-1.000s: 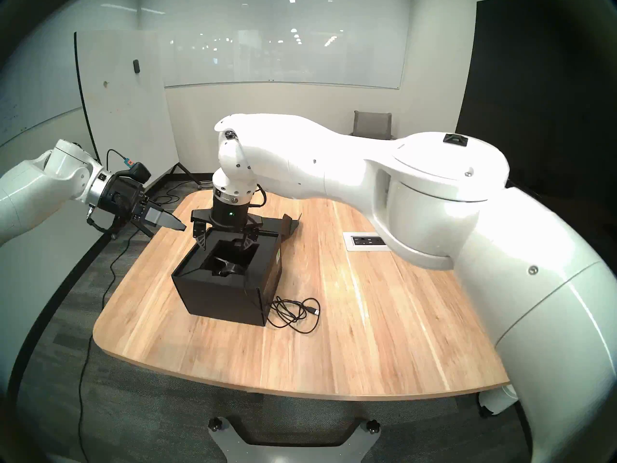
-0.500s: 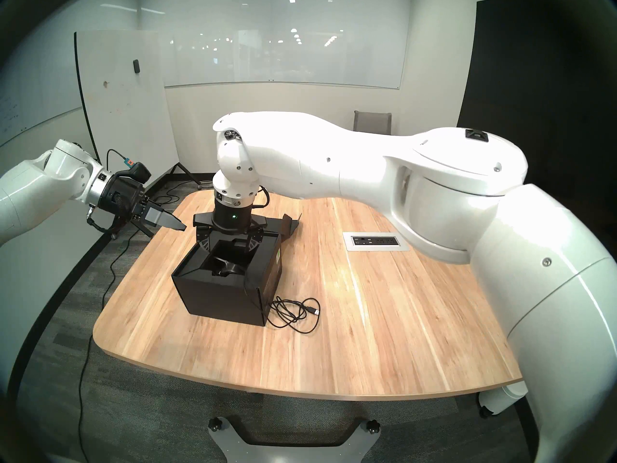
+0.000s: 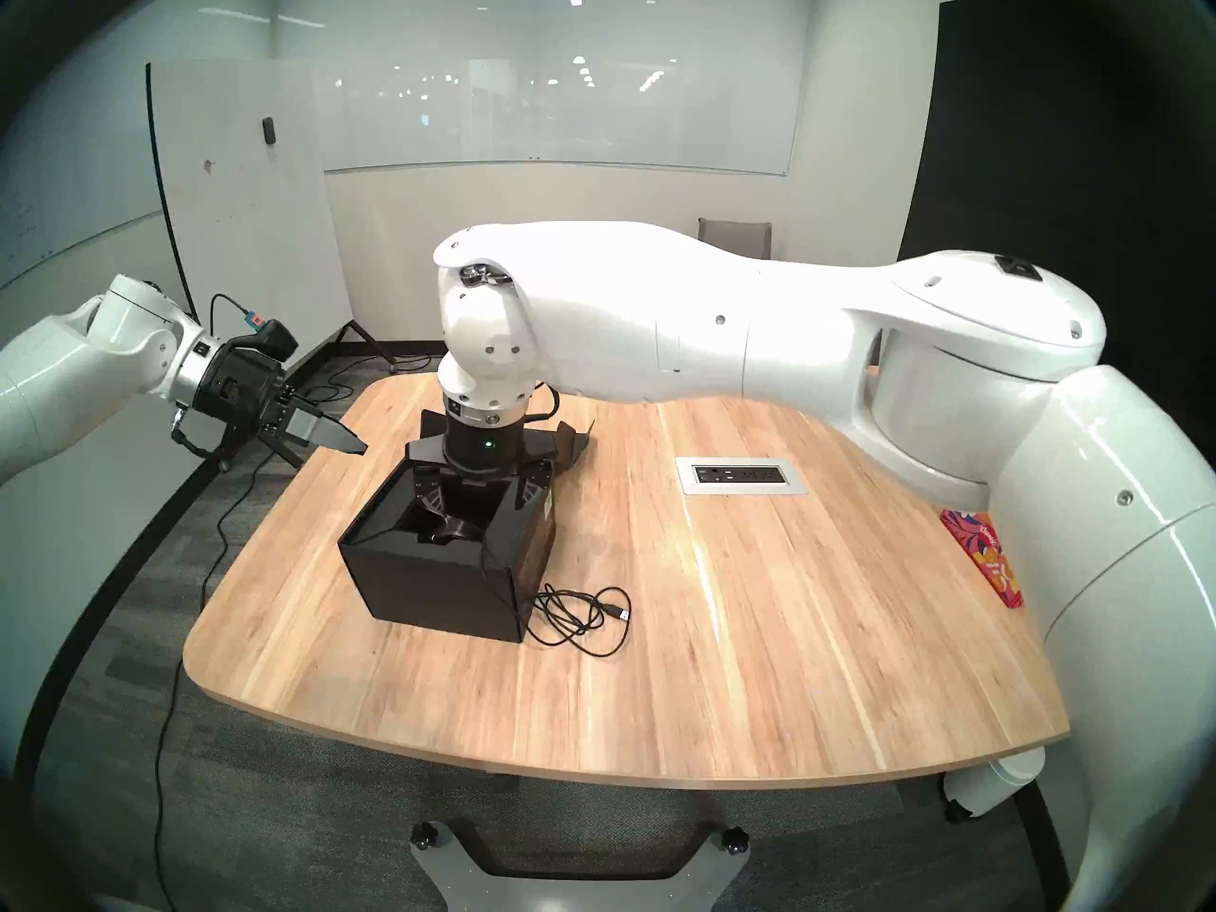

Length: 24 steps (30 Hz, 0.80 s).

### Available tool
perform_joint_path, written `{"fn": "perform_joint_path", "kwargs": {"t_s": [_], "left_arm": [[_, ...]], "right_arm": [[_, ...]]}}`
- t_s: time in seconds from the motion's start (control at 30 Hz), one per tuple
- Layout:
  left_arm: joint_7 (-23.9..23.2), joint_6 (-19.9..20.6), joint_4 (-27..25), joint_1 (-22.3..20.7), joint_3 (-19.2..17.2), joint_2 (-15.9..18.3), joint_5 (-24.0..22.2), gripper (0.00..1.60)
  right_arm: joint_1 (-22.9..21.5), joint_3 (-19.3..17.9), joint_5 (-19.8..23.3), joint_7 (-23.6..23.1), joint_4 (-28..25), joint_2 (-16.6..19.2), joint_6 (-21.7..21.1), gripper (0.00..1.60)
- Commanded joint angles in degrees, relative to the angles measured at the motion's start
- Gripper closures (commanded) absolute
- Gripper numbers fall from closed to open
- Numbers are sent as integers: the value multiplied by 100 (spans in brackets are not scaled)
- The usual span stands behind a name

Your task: Open the box and place the mouse inside

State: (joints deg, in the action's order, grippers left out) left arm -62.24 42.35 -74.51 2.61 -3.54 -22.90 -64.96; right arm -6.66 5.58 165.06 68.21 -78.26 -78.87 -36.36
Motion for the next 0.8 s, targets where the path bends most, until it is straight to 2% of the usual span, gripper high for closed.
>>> {"fn": "perform_joint_path", "kwargs": {"t_s": [0.0, 0.1, 0.27, 0.33, 0.4, 0.57, 0.77], "left_arm": [[-78, -9, -13, -102, -83, -2, -41, 0], [-86, -9, -12, -104, -82, -3, -42, 0], [-92, -10, -10, -105, -82, -3, -42, 0], [-100, -10, -8, -107, -81, -3, -42, 0], [-102, -10, -7, -107, -81, -4, -42, 0], [-119, -11, -1, -111, -79, -6, -38, 0], [-131, -11, 3, -115, -75, -7, -35, 0]], "right_arm": [[-49, -262, -6, 566, -663, 513, 565, 0], [89, -475, -6, 937, -1046, 701, 1007, 0], [272, -702, -6, 1269, -1334, 803, 1363, 0], [461, -926, -6, 1586, -1582, 867, 1764, 0], [527, -1001, -6, 1666, -1636, 879, 1823, 0], [764, -1257, -6, 1679, -1855, 909, 2272, 0], [950, -1405, -6, 1679, -1968, 947, 2501, 0]]}}
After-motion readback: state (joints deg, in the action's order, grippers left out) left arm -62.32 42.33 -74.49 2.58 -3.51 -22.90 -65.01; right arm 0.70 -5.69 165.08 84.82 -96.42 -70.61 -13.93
